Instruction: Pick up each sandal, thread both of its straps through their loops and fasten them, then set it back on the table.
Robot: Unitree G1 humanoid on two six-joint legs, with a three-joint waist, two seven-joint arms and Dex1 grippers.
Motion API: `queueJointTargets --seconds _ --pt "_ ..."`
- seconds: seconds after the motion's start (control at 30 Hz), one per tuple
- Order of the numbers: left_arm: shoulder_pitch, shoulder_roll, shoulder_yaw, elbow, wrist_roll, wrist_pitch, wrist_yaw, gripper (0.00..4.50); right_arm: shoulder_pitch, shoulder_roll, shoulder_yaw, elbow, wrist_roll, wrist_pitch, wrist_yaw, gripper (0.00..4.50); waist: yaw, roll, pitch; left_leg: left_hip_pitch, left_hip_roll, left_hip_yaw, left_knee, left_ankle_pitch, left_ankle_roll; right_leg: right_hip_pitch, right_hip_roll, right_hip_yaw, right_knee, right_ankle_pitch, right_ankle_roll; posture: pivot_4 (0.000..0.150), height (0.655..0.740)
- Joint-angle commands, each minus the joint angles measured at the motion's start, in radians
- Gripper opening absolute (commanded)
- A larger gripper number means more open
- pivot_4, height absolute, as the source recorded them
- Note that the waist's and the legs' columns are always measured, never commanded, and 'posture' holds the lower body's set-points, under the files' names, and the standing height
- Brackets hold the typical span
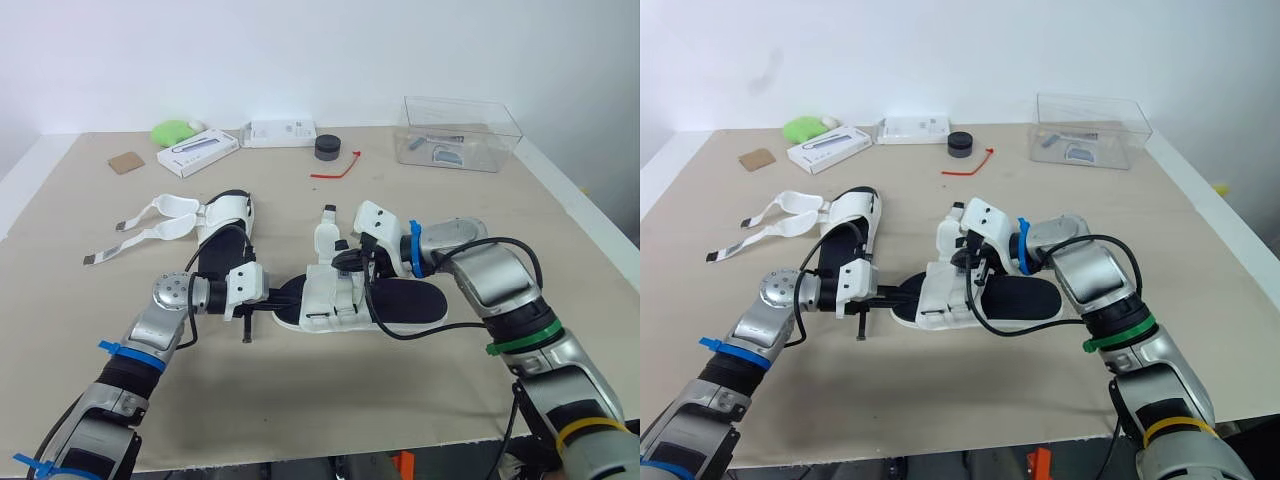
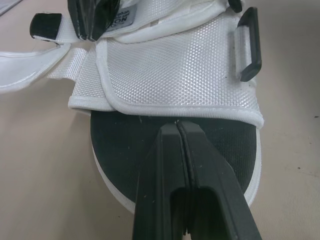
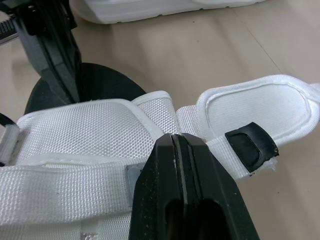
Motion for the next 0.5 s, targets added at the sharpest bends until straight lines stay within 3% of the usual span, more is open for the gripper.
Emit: queueJointTargets --seconds 0.03,0.07,0.17,0.4,0.5 --pt "0.008 0.013 -0.014 0.036 0.037 0.007 0.003 0.00 -0.050 0.026 -0.069 0.066 0.030 0.063 -0.028 0.02 0.000 0.000 -0.001 0.001 0.000 0.000 0.000 0.000 0.000 0.000 0.000 0.000 0.000 0.000 0.000 0.150 0.7400" --pt "0.008 0.014 -0.014 0.037 0.038 0.005 0.002 0.00 -0.084 0.051 -0.113 0.093 0.055 0.091 -0.053 0.02 0.000 0.000 -0.001 0.001 0.000 0.001 0.000 0.000 0.000 0.000 0.000 0.000 0.000 0.001 0.000 0.150 0.7400" --pt "0.010 0.016 -0.013 0.035 0.039 0.003 0.000 0.00 -0.176 0.116 -0.227 0.179 0.119 0.152 -0.116 0.98 -0.001 0.000 0.000 -0.001 0.000 0.001 0.000 0.002 0.001 -0.001 0.000 0.000 0.000 0.003 -0.001 0.150 0.7400" --pt "0.005 0.010 -0.012 0.044 0.043 -0.003 0.001 0.00 -0.259 0.232 -0.354 0.447 0.139 0.144 -0.263 4.26 0.000 0.000 -0.001 -0.002 0.002 0.000 -0.002 0.002 0.001 -0.002 0.001 0.000 0.000 0.003 -0.004 0.150 0.7400" --pt "0.009 0.010 -0.012 0.036 0.042 -0.001 0.003 0.00 -0.281 0.250 -0.381 0.555 0.148 0.145 -0.288 4.46 0.000 0.001 0.000 -0.003 0.001 0.001 -0.002 0.002 0.001 -0.003 0.001 0.000 0.000 0.003 -0.005 0.150 0.7400"
